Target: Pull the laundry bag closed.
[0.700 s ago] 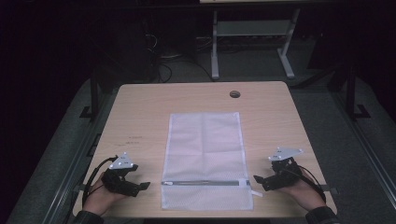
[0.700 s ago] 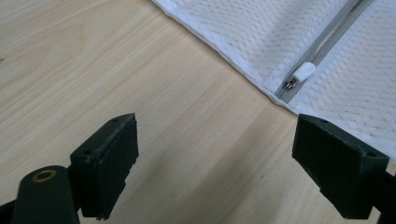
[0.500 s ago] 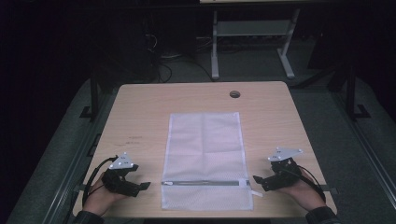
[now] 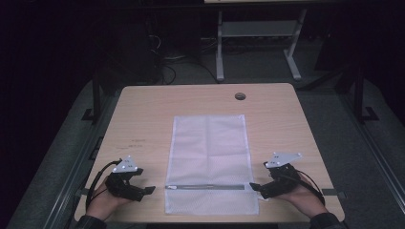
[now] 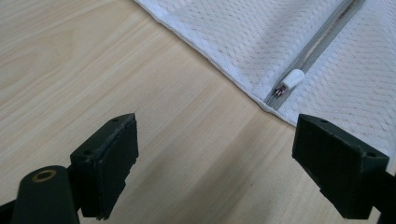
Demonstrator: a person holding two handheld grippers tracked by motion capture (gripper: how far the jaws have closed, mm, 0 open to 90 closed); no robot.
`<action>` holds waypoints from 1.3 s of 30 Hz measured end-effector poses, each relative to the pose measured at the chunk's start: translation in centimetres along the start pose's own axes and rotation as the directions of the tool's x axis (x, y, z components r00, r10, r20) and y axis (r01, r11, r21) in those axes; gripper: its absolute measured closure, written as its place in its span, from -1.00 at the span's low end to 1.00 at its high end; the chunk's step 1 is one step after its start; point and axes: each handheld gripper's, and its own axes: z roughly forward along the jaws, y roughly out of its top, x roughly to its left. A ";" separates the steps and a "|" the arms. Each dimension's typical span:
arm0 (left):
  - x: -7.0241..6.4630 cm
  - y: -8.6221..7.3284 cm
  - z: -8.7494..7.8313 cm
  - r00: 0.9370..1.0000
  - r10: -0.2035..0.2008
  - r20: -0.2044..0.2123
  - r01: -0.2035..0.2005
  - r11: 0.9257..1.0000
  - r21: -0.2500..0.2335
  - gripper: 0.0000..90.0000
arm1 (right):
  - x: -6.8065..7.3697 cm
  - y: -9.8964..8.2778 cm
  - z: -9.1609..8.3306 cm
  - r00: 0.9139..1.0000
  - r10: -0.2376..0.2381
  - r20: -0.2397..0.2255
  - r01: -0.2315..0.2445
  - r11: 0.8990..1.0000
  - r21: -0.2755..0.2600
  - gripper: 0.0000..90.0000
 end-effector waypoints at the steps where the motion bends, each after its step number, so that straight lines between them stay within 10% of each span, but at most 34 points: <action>1: 0.0 0.0 0.0 1.000 0.000 0.000 0.000 1.000 0.000 -0.69 | 0.0 0.0 0.0 1.000 0.000 0.000 0.000 1.000 0.000 -0.80; 39: 0.1 0.6 -0.1 1.000 0.018 -0.014 -0.018 1.000 -0.009 -0.69 | 4.5 4.7 3.7 0.964 -0.175 -0.198 0.175 0.984 -0.015 -0.67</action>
